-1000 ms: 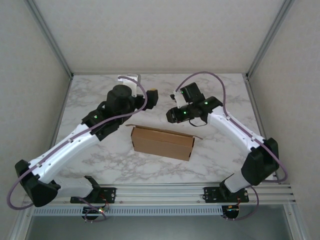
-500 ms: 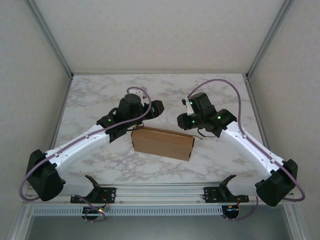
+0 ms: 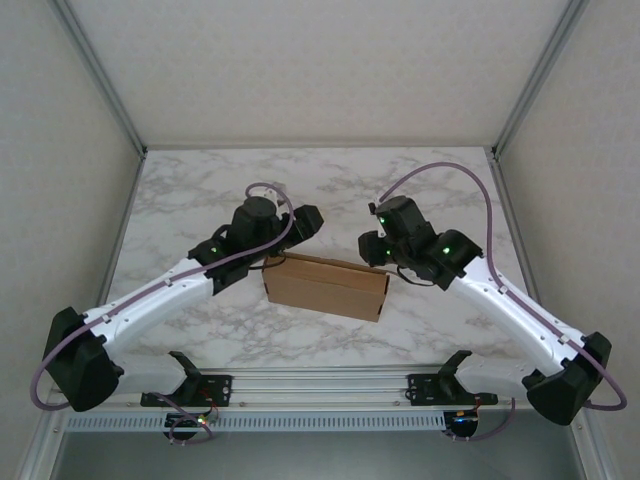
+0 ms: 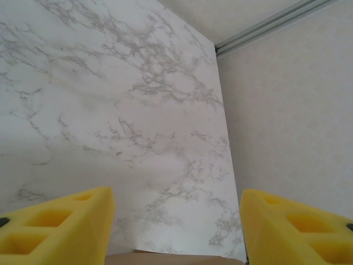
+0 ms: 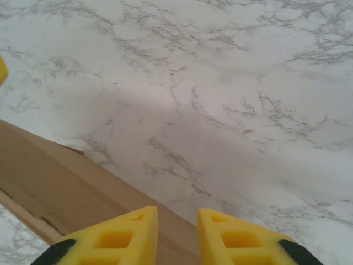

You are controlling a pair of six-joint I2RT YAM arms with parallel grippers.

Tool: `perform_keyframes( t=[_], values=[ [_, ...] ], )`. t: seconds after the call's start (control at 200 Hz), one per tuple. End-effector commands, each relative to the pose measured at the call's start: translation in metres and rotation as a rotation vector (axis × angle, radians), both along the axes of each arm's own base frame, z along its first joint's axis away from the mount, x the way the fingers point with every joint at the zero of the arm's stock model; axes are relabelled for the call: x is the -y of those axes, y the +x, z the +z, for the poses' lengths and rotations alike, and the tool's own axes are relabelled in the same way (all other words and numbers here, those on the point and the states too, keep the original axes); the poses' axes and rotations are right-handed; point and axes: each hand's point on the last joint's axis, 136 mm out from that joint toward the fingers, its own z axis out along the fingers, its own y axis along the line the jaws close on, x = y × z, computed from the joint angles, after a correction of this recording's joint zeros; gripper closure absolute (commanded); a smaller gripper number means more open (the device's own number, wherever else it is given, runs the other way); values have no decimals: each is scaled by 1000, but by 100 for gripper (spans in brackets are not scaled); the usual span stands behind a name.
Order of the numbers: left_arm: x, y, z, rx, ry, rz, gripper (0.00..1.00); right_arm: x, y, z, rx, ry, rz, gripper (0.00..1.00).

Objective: Fold the paper box

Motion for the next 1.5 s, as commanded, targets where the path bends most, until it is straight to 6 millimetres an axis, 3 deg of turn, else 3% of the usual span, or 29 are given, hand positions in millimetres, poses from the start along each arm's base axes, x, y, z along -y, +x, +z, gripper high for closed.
perform_keyframes(
  t=[0.0, 0.355, 0.541, 0.646, 0.761, 1.026, 1.162, 1.312, 1.492],
  values=[
    [-2, -5, 5, 4, -7, 30, 39, 5, -3, 9, 19, -4, -31, 75],
    [1, -30, -14, 4, 26, 28, 39, 5, -4, 5, 27, -12, -21, 75],
    [-1, -44, -26, 18, 62, 49, 38, -7, -6, 4, 21, 13, 24, 73],
    [-7, -47, -42, 19, 88, 75, 38, -20, -13, 3, 12, 36, 107, 63],
    [-15, -50, -59, 13, 112, 102, 38, -23, -16, 4, 38, 22, 171, 42],
    [-17, -57, -61, 43, 92, 96, 38, -53, -49, -1, 290, 34, 643, 30],
    [-13, -59, -63, 51, 117, 77, 37, -54, -49, -13, 417, -79, 785, 18],
    [-13, -60, -66, 54, 128, 70, 37, -66, -55, -35, 402, -174, 994, 17],
    [-14, -61, -67, 59, 137, 64, 36, -79, -43, -51, 414, -267, 1119, 16]
  ],
)
